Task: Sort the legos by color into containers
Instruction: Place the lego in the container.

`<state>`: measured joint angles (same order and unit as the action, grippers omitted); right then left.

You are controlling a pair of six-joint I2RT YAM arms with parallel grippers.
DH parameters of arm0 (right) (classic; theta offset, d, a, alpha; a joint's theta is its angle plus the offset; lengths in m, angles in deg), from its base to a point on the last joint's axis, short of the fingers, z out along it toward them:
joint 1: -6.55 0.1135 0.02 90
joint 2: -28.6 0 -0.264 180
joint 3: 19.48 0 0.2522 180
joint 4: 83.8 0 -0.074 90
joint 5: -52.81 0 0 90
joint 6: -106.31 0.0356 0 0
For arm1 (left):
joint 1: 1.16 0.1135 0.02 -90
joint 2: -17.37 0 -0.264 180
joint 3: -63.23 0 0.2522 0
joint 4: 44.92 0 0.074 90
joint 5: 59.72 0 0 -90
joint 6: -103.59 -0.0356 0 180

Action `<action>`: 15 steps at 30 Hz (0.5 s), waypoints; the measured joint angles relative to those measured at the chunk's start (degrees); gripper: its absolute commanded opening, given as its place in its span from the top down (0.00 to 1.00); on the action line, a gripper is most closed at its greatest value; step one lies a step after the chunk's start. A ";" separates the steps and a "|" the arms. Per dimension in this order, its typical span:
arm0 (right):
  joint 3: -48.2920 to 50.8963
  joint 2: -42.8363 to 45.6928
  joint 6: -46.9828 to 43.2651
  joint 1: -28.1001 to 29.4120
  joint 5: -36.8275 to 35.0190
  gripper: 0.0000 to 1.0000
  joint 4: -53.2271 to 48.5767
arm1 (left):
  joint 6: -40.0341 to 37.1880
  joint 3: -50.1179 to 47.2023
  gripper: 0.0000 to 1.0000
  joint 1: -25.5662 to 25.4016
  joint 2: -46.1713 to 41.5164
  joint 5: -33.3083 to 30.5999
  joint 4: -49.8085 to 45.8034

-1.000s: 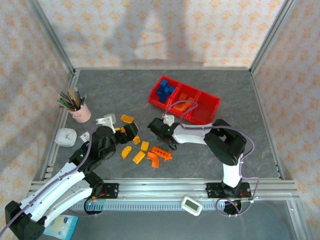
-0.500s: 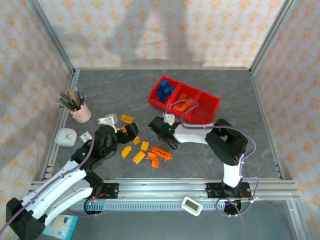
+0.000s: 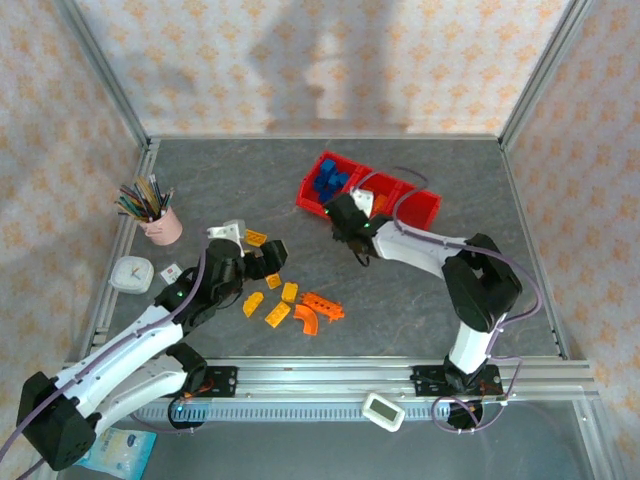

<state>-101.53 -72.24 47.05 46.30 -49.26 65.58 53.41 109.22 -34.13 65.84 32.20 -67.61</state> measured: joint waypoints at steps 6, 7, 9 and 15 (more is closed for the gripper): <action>-6.05 -1.16 -3.76 -7.37 -0.13 0.71 0.00 | -0.96 2.99 0.01 0.00 5.20 1.36 2.82; -7.41 -2.03 -4.35 -8.17 -0.17 0.71 0.15 | -1.14 3.41 0.01 0.00 5.99 1.64 3.28; -10.64 -4.68 -5.60 -9.73 0.02 0.69 0.48 | -1.44 4.31 0.01 0.00 7.69 2.16 4.17; -17.20 -12.02 -9.05 -12.57 1.27 0.51 0.37 | -2.45 6.32 0.01 0.00 11.37 2.40 5.60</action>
<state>-118.73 -84.26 38.00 33.73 -48.00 65.95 50.96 115.54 -34.13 77.20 34.60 -62.01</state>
